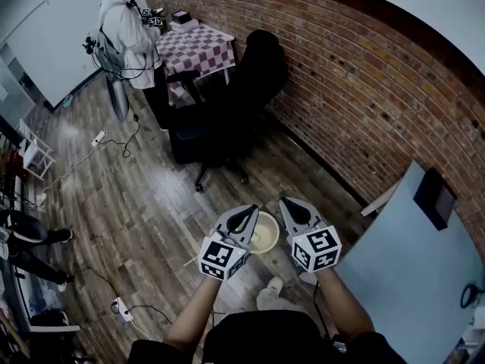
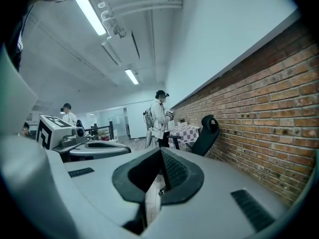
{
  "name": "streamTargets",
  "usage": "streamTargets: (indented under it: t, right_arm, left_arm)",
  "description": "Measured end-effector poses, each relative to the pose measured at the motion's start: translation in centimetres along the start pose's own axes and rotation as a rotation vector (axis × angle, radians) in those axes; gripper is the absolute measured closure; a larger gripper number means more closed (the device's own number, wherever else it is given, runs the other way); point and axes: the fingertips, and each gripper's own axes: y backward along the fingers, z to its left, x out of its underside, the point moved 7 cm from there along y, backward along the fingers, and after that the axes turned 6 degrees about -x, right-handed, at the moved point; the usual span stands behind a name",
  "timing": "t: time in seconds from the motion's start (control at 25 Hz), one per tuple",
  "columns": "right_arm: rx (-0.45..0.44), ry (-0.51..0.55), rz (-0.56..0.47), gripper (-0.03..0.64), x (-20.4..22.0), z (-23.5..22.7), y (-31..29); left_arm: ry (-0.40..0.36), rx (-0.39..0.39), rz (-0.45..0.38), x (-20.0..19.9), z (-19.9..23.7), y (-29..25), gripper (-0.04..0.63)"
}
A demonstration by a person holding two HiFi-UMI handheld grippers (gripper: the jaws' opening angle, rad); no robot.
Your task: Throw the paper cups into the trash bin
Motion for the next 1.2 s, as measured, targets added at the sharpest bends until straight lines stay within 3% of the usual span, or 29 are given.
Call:
streamTargets:
  t: [1.2]
  right_arm:
    - [0.096, 0.046, -0.100, 0.623, 1.8, 17.0, 11.5]
  left_arm:
    - [-0.044, 0.080, -0.111, -0.2, -6.4, 17.2, 0.586]
